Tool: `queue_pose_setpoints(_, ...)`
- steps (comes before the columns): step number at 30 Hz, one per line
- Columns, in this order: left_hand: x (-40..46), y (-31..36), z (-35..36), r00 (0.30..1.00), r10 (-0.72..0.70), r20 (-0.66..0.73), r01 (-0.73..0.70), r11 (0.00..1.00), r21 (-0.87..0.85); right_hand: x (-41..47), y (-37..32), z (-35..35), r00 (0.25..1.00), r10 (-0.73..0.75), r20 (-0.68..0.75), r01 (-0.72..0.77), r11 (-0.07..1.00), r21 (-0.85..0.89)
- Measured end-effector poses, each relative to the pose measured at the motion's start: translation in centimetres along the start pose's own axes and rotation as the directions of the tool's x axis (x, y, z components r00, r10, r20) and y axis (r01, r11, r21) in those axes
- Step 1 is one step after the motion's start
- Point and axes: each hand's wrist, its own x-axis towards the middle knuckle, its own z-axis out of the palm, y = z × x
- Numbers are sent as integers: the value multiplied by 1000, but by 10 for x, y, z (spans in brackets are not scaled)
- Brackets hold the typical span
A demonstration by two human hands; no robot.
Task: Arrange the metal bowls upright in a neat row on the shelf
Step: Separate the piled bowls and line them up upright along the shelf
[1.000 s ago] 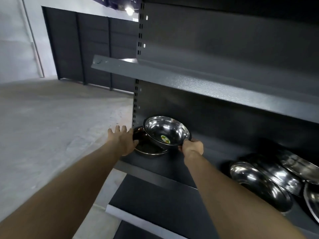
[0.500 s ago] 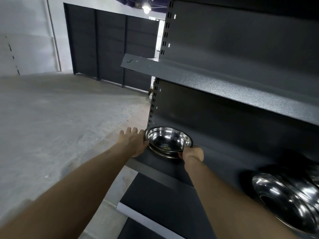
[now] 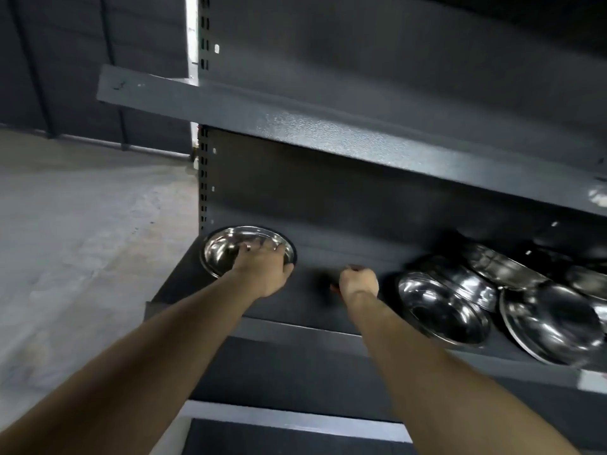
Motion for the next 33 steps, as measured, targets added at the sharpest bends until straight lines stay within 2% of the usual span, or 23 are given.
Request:
queue_pose_setpoints(4,12,51,10,992,116,58,-117,993,20,16,14,-58,988,-9,-154,10,1000,5)
queue_pose_setpoints(10,18,114,21,973,201,116,-204,979,18,35,29,-136,957,52,-284,-50,999,13)
queue_pose_setpoints(18,34,193,19,976,187,112,-191,981,22,66,50,-213,952,92,-291,-63,992,109)
queue_pose_setpoints(22,40,239,19,982,161,101,-164,986,22,95,54,-260,919,149,-365,-72,974,215)
queue_pose_setpoints(27,42,277,24,991,118,67,-120,992,35,141,41,-304,946,203,-254,-83,906,415)
queue_pose_setpoints(30,41,286,26,995,70,64,-74,996,57,158,33,-311,946,270,-178,-129,821,556)
queue_pose_setpoints(33,41,293,25,997,24,73,-30,996,89,165,30,-312,941,307,-141,-179,807,563)
